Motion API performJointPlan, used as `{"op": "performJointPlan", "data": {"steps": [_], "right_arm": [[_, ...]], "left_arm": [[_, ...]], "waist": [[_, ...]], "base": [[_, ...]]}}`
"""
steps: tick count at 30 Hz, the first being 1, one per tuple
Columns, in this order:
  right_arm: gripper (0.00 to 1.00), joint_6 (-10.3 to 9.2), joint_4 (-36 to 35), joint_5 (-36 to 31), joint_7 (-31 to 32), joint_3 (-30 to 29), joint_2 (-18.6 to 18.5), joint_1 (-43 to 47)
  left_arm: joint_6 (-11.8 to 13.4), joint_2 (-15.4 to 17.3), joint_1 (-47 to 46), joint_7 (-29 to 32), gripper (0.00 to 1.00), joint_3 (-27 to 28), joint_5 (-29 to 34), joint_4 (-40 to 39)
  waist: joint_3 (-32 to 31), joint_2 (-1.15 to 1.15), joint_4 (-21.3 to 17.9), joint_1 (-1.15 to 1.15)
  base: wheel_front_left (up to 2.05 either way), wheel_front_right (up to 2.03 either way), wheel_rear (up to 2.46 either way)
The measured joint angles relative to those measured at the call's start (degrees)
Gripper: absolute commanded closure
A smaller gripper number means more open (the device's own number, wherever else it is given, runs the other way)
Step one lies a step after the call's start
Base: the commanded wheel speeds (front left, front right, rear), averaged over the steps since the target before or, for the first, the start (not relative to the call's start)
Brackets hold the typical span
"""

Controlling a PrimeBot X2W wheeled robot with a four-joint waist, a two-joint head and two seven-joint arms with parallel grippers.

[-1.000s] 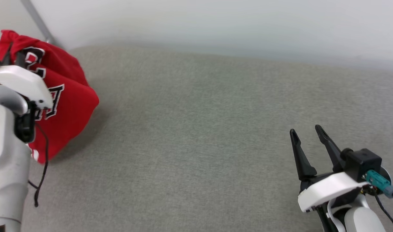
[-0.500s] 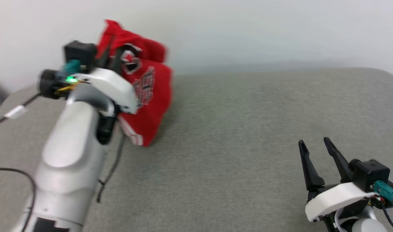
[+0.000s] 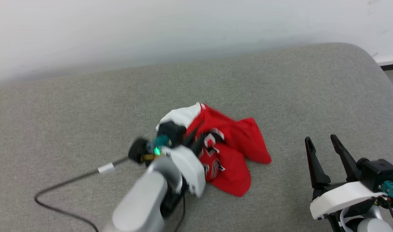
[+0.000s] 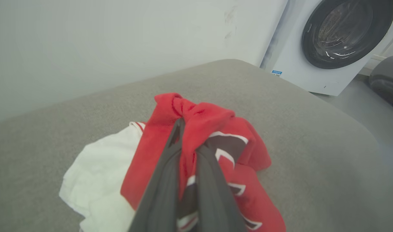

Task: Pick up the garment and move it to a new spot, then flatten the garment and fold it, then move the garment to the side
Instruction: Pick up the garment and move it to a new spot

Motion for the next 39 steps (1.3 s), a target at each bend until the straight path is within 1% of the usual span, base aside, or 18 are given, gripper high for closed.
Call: {"op": "performJointPlan", "data": {"steps": [3, 4, 5, 6, 7, 10, 14, 18, 20, 23, 26, 30, 33, 36, 39], "right_arm": [[0.00, -0.01, -0.01, 0.08, -0.23, -0.01, 0.00, -0.06], [0.00, 0.00, 0.00, 0.15, -0.24, 0.00, 0.00, -0.09], [0.00, 0.00, 0.02, 0.14, -0.25, 0.02, 0.00, -0.15], [0.00, 0.00, 0.04, 0.14, -0.26, -0.03, 0.01, -0.19], [0.00, 0.00, 0.08, 0.13, -0.30, -0.24, 0.02, -0.32], [0.00, 0.00, 0.14, 0.03, -0.31, -0.68, 0.01, -0.63], [0.00, -0.01, 0.31, -0.52, -0.23, -1.25, 0.02, -0.71], [0.00, 0.00, 0.31, -0.57, 0.12, -1.35, 0.02, -0.64], [0.00, -0.01, 0.26, -0.57, 0.30, -1.47, 0.02, -0.49], [0.00, 0.00, 0.26, -0.62, 0.60, -1.88, 0.02, 0.14], [0.00, 0.00, 0.15, -0.64, 1.01, -2.14, 0.02, 1.22], [0.00, 0.00, 0.00, -0.64, 1.59, -2.24, 0.03, 2.36], [0.00, 0.00, -0.40, -0.64, 1.79, -2.45, 0.02, 3.44], [0.00, -0.01, -0.87, -0.64, 2.26, -2.35, 0.01, 3.97], [0.00, 0.00, -1.03, -0.63, 2.64, -2.25, 0.02, 4.76]], "left_arm": [[0.31, 0.05, 5.42, 0.88, 1.00, -2.15, 0.18, 0.02], [0.46, 0.03, 6.95, 0.83, 0.98, -2.61, 0.15, 0.00], [0.52, 0.05, 8.25, 0.87, 0.72, -3.08, 0.15, 0.05], [0.62, 0.11, 9.22, 0.90, 0.26, -3.65, 0.19, 0.10], [0.79, 0.12, 9.88, 0.85, 0.00, -4.24, 0.40, -0.02], [0.47, -0.23, 10.89, 0.79, 0.00, -5.49, -0.34, -1.27], [1.01, -0.63, 10.12, -2.05, 0.00, -5.88, 0.45, -5.49], [3.56, -0.78, 8.96, -5.86, 0.00, -4.64, 1.69, -10.20], [5.13, -0.21, 8.96, -7.08, 0.00, -3.69, 2.41, -12.05], [7.03, 0.99, 9.35, -8.16, 0.00, -1.71, 2.63, -14.05], [9.49, 2.86, 11.55, -8.83, 0.00, 0.97, 2.61, -15.50], [13.49, 6.10, 15.83, -9.32, 0.00, 5.44, 1.59, -16.68], [15.97, 8.47, 19.41, -9.50, 0.00, 8.33, 1.05, -17.84], [17.23, 10.90, 22.52, -9.43, 0.00, 9.88, 0.92, -18.76], [17.62, 12.39, 24.87, -8.70, 0.00, 10.24, 0.80, -19.50]], "waist": [[1.21, 0.00, 0.11, 0.00], [1.53, 0.00, 0.28, 0.00], [1.79, 0.00, 0.53, 0.00], [2.01, 0.00, 0.84, 0.00], [2.22, 0.00, 1.20, 0.00], [2.47, 0.00, 2.60, 0.00], [1.91, 0.00, 4.49, 0.00], [0.39, 0.00, 5.98, 0.00], [-0.46, 0.00, 6.58, 0.00], [-1.89, 0.00, 7.37, 0.00], [-3.36, 0.00, 7.99, 0.00], [-5.16, 0.00, 8.41, 0.00], [-6.14, 0.00, 8.56, 0.00], [-6.75, 0.00, 8.67, 0.00], [-7.40, 0.00, 8.75, 0.00]], "base": [[0.00, 0.00, 0.00], [0.00, 0.00, 0.00], [0.00, 0.00, 0.00], [0.00, 0.00, 0.00], [0.00, 0.00, 0.00], [0.00, 0.00, 0.00], [0.00, 0.00, 0.00], [0.00, 0.00, 0.00], [0.00, 0.00, 0.00], [0.00, 0.00, 0.00], [0.00, 0.00, 0.00], [0.00, 0.00, 0.00], [0.00, 0.00, 0.00], [0.00, 0.00, 0.00], [0.00, 0.00, 0.00]]}}
